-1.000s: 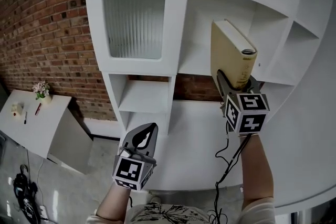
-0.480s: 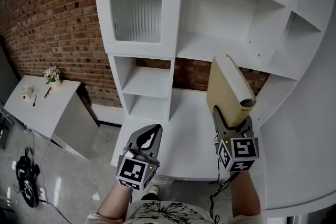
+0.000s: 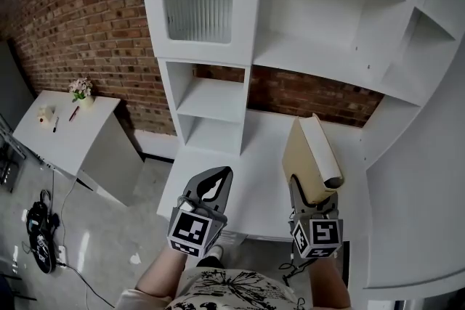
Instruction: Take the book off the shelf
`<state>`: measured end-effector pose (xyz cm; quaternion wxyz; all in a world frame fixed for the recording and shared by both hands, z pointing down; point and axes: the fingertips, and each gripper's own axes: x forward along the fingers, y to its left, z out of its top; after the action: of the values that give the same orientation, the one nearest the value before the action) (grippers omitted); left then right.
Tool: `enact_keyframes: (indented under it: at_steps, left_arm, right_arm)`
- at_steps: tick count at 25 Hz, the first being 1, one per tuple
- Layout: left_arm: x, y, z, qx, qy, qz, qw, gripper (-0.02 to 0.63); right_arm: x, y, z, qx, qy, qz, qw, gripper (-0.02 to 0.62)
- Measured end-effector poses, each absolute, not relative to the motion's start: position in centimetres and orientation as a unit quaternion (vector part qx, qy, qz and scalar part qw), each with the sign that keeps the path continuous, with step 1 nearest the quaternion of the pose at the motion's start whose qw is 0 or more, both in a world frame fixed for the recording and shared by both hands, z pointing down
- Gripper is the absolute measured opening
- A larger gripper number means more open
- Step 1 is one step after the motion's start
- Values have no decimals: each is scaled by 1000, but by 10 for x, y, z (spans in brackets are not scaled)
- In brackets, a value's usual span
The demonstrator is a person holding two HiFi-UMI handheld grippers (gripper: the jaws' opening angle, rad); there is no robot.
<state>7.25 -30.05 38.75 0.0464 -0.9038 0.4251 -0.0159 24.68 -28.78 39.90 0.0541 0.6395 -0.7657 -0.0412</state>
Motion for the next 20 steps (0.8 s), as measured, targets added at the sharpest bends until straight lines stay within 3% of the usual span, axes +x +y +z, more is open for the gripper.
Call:
enact_keyframes:
  at_steps: [20]
  left_arm:
    - [70,-313,393,-904,425,-19,45,5]
  right_arm:
    - [240,-293,409,639,-766,-27,64,229]
